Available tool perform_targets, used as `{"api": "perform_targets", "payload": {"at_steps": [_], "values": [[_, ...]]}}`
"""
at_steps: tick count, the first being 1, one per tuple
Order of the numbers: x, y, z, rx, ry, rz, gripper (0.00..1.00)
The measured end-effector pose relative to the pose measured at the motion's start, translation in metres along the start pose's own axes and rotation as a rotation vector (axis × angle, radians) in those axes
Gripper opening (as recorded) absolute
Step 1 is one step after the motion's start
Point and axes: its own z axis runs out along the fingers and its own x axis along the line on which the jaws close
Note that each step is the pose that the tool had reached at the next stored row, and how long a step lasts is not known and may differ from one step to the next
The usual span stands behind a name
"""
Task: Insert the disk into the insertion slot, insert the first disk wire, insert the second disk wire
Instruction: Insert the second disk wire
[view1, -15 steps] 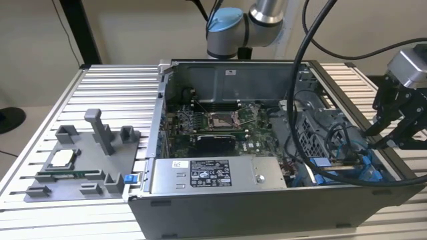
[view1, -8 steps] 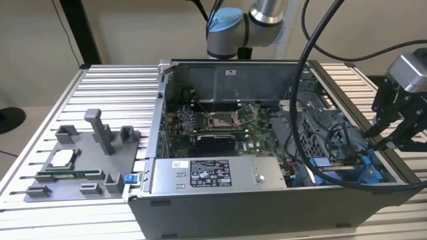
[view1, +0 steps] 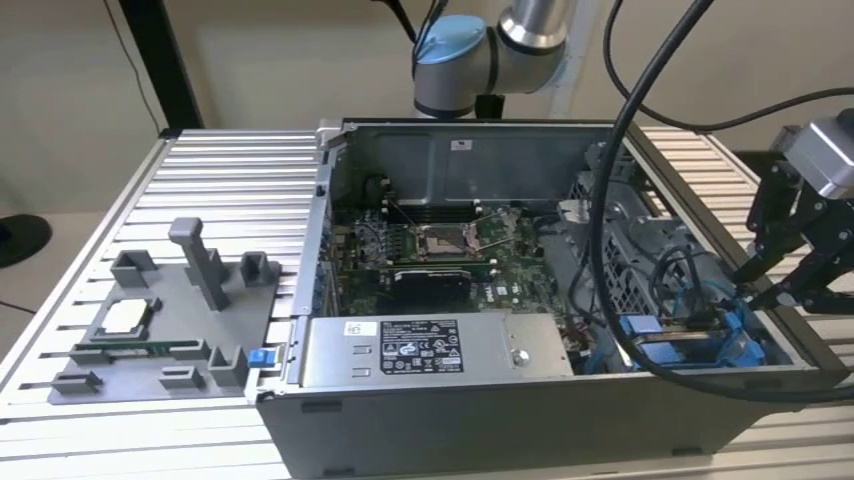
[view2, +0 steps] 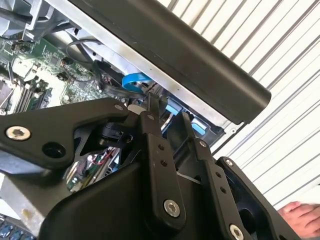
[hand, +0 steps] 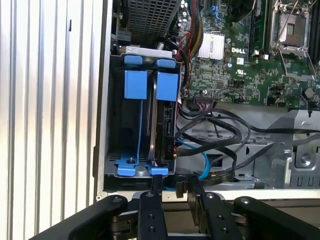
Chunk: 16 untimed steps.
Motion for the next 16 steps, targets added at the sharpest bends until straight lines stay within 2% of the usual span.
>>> {"api": "perform_targets", "payload": {"at_steps": [11, 13, 16], "values": [[0.0002, -0.0001, 0.0005, -0.0001, -0.0012, -0.001, 1.0], [0.0004, -0.0002, 0.0014, 0.0007, -0.0039, -0.001, 1.0], [0.0006, -0.0001, 0.0029, 0.0036, -0.0122, -0.002, 1.0]]}}
